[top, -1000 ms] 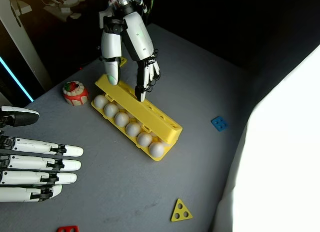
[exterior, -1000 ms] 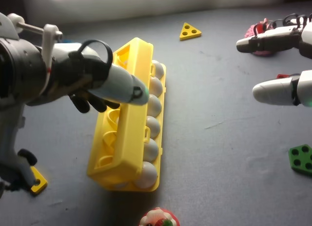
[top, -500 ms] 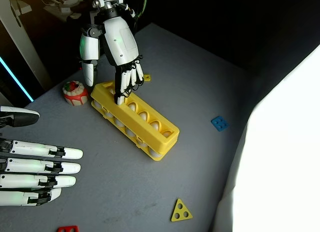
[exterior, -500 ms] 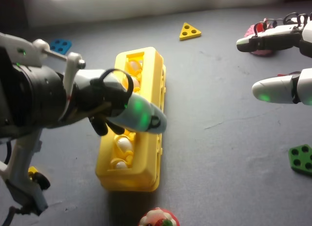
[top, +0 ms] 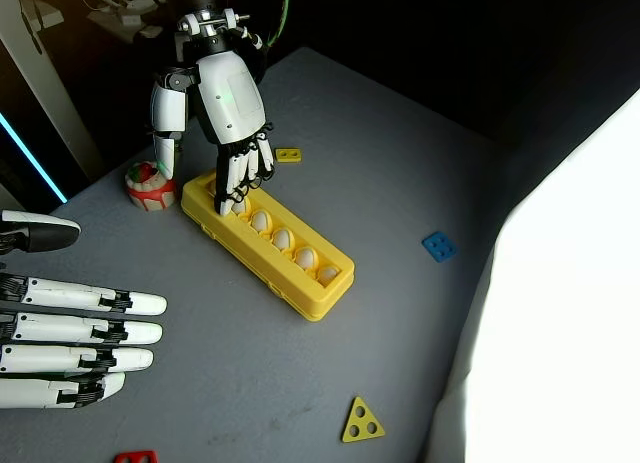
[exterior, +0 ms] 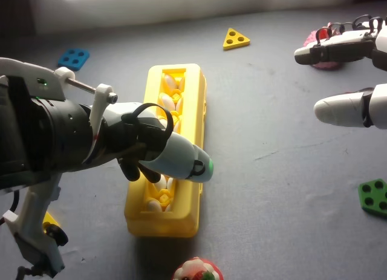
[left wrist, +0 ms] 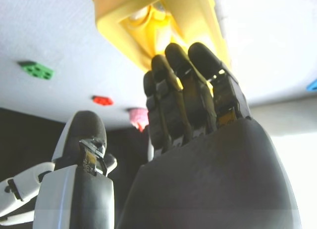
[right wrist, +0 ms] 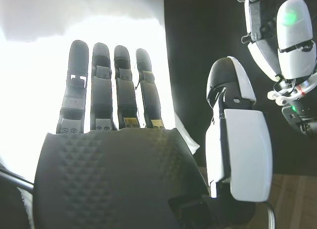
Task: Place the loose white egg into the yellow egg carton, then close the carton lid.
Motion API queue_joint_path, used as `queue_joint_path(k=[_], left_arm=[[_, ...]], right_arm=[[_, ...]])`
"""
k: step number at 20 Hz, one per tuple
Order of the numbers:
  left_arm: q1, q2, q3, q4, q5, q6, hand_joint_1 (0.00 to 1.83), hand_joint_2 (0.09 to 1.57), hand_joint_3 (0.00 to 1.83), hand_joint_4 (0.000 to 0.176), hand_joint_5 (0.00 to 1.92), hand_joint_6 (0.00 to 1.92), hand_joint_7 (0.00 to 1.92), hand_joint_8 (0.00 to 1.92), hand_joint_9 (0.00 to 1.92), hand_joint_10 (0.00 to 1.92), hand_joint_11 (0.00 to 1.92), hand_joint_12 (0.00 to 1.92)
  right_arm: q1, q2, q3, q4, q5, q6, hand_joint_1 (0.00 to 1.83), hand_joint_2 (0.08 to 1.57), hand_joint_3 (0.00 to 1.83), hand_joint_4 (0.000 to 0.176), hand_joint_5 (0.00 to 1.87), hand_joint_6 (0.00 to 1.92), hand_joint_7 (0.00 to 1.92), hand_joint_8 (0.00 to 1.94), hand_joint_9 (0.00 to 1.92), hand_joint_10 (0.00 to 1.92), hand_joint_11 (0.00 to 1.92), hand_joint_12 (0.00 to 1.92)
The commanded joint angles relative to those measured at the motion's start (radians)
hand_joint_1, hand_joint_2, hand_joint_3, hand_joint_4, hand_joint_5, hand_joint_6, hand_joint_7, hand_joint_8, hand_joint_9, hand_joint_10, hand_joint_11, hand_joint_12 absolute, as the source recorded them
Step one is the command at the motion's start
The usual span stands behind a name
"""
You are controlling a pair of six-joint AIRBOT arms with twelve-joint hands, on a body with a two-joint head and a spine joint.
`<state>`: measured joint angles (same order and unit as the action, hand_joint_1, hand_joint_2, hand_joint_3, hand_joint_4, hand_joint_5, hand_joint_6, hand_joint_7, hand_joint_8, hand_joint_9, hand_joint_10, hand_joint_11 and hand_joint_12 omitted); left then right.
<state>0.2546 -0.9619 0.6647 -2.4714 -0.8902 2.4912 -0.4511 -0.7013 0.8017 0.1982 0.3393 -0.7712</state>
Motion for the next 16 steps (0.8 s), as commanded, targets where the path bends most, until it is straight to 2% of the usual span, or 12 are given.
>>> queue_joint_path(k=[1, 5, 7, 16], left_arm=[[-0.001, -0.008, -0.002, 0.006, 0.051, -0.003, 0.50, 1.26, 0.00, 0.000, 0.52, 0.01, 0.62, 0.01, 0.36, 0.65, 0.00, 1.58], [-0.008, -0.007, 0.001, 0.012, 0.051, -0.002, 0.47, 1.27, 0.00, 0.000, 0.53, 0.01, 0.64, 0.01, 0.37, 0.63, 0.00, 1.57], [-0.022, -0.007, 0.008, 0.017, 0.049, 0.008, 0.46, 1.27, 0.00, 0.000, 0.54, 0.01, 0.65, 0.02, 0.40, 0.58, 0.00, 1.57], [-0.119, -0.006, 0.124, 0.015, 0.035, 0.174, 0.46, 1.27, 0.00, 0.000, 0.54, 0.00, 0.65, 0.01, 0.44, 0.52, 0.02, 1.54]], right_arm=[[0.010, 0.007, -0.001, 0.001, 0.115, 0.002, 0.41, 1.17, 0.00, 0.000, 0.34, 0.00, 0.28, 0.00, 0.28, 0.00, 0.00, 1.02], [0.009, 0.007, -0.001, 0.001, 0.115, 0.001, 0.34, 1.18, 0.00, 0.000, 0.32, 0.00, 0.27, 0.00, 0.27, 0.00, 0.00, 1.05], [0.009, 0.007, -0.001, 0.001, 0.115, 0.001, 0.38, 1.17, 0.00, 0.000, 0.33, 0.01, 0.28, 0.00, 0.28, 0.01, 0.00, 1.07], [0.006, 0.008, -0.001, 0.001, 0.115, 0.001, 0.35, 1.18, 0.00, 0.000, 0.31, 0.00, 0.26, 0.00, 0.26, 0.00, 0.00, 0.97]])
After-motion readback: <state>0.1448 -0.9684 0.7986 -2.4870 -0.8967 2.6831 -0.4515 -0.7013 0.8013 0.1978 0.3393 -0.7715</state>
